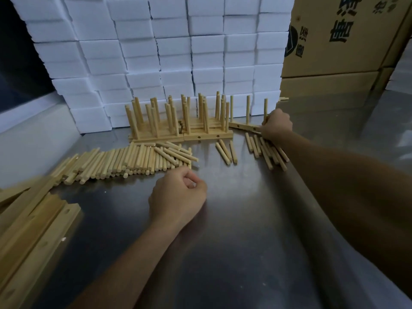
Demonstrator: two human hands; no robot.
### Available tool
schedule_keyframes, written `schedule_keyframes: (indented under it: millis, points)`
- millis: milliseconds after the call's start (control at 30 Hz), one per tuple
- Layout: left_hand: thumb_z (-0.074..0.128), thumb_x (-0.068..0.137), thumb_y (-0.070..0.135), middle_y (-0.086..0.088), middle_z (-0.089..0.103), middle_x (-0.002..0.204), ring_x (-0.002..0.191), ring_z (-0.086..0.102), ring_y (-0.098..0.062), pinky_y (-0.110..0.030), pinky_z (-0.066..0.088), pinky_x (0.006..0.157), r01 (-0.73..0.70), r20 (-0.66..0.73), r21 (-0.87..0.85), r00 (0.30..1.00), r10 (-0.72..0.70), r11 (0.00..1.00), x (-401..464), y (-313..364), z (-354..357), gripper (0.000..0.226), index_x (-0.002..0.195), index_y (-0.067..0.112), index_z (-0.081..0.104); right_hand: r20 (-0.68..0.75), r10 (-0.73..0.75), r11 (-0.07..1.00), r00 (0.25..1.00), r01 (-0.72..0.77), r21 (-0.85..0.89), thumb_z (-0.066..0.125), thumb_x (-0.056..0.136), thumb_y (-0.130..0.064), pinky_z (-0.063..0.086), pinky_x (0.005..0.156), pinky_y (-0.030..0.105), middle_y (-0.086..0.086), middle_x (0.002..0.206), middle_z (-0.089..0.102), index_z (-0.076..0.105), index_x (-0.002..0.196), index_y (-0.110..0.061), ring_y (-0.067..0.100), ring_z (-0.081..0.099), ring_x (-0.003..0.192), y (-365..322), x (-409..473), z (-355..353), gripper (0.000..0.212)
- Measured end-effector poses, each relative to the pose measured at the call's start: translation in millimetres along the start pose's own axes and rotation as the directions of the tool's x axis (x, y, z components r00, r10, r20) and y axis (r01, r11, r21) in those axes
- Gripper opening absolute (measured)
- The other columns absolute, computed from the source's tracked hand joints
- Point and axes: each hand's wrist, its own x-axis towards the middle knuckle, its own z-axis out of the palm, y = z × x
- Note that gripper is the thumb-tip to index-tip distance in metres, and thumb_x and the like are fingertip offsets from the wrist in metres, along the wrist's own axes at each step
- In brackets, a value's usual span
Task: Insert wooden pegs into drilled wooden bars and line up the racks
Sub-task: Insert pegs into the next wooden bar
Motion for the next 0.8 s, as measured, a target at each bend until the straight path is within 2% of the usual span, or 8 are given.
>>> schedule_keyframes:
  millis: [133, 267, 333, 433, 500, 567, 633, 800]
  points:
    - [0.058, 0.085, 0.041, 0.013, 0.052, 0.066, 0.063, 0.041, 0.0, -0.023, 0.025, 0.051, -0.103, -0.02, 0.353, 0.993, 0.118, 0.93, 9, 6, 7, 0.017, 0.074, 0.032, 0.048, 0.042, 0.011, 1.0, 0.999, -0.011, -0.004, 0.064, 0.088, -0.006, 0.051, 0.073, 0.033, 0.017, 0.106, 0.064, 0.062, 0.104, -0.002, 0.03, 0.061, 0.092, -1, 20, 14, 0.016]
    - [0.05, 0.09, 0.044, 0.009, 0.052, 0.066, 0.061, 0.04, -0.002, -0.028, 0.026, 0.051, -0.152, -0.019, 0.468, 0.983, 0.182, 0.871, 13, 7, 11, 0.02, 0.077, 0.03, 0.044, 0.041, 0.033, 0.999, 0.999, -0.032, -0.035, 0.062, 0.087, -0.005, 0.054, 0.093, 0.043, 0.018, 0.118, 0.06, 0.062, 0.112, -0.003, 0.034, 0.06, 0.107, -5, 34, 22, 0.026]
    - [0.047, 0.091, 0.044, 0.008, 0.053, 0.067, 0.061, 0.044, -0.006, -0.029, 0.03, 0.053, -0.162, -0.012, 0.494, 0.981, 0.193, 0.854, 15, 7, 12, 0.023, 0.075, 0.028, 0.041, 0.021, 0.034, 0.999, 0.999, -0.033, -0.026, 0.061, 0.085, 0.001, 0.056, 0.084, 0.039, 0.017, 0.11, 0.062, 0.062, 0.107, -0.001, 0.032, 0.063, 0.097, -6, 40, 26, 0.022]
    - [0.046, 0.09, 0.044, 0.008, 0.054, 0.067, 0.063, 0.047, -0.008, -0.031, 0.032, 0.057, -0.158, -0.012, 0.49, 0.982, 0.188, 0.857, 15, 8, 13, 0.025, 0.072, 0.027, 0.04, -0.034, 0.03, 1.0, 0.999, -0.03, 0.008, 0.061, 0.083, 0.007, 0.053, 0.058, 0.03, 0.012, 0.084, 0.062, 0.062, 0.093, -0.001, 0.026, 0.065, 0.073, -8, 46, 29, 0.013]
    - [0.047, 0.09, 0.044, 0.008, 0.053, 0.066, 0.063, 0.046, -0.007, -0.03, 0.031, 0.056, -0.154, -0.013, 0.481, 0.983, 0.183, 0.863, 16, 7, 13, 0.025, 0.071, 0.028, 0.04, -0.077, 0.032, 0.999, 0.997, -0.029, 0.036, 0.062, 0.083, 0.007, 0.04, 0.038, 0.021, 0.008, 0.064, 0.058, 0.06, 0.082, -0.003, 0.018, 0.058, 0.047, -7, 47, 30, 0.011]
    - [0.048, 0.089, 0.043, 0.008, 0.052, 0.065, 0.062, 0.046, -0.006, -0.029, 0.03, 0.054, -0.156, -0.013, 0.471, 0.983, 0.184, 0.868, 17, 6, 15, 0.025, 0.071, 0.028, 0.039, -0.082, 0.03, 0.997, 0.996, -0.025, 0.067, 0.06, 0.085, 0.004, 0.033, 0.031, 0.016, 0.007, 0.058, 0.057, 0.06, 0.079, -0.004, 0.013, 0.053, 0.033, -6, 47, 30, 0.01]
    - [0.048, 0.09, 0.043, 0.008, 0.052, 0.065, 0.061, 0.044, -0.005, -0.026, 0.027, 0.051, -0.161, -0.018, 0.475, 0.981, 0.193, 0.865, 17, 5, 15, 0.025, 0.072, 0.028, 0.04, -0.029, 0.022, 0.997, 0.999, -0.02, 0.068, 0.058, 0.086, 0.002, 0.039, 0.034, 0.018, 0.01, 0.062, 0.062, 0.062, 0.085, -0.002, 0.014, 0.057, 0.033, -7, 47, 28, 0.006]
    - [0.05, 0.088, 0.042, 0.008, 0.053, 0.063, 0.059, 0.043, -0.004, -0.025, 0.024, 0.05, -0.156, -0.033, 0.474, 0.98, 0.195, 0.867, 18, 4, 15, 0.025, 0.07, 0.027, 0.042, 0.087, -0.015, 0.999, 0.996, 0.012, 0.036, 0.056, 0.085, 0.001, 0.061, 0.065, 0.038, 0.017, 0.088, 0.067, 0.064, 0.096, 0.001, 0.029, 0.067, 0.071, -9, 42, 24, 0.013]
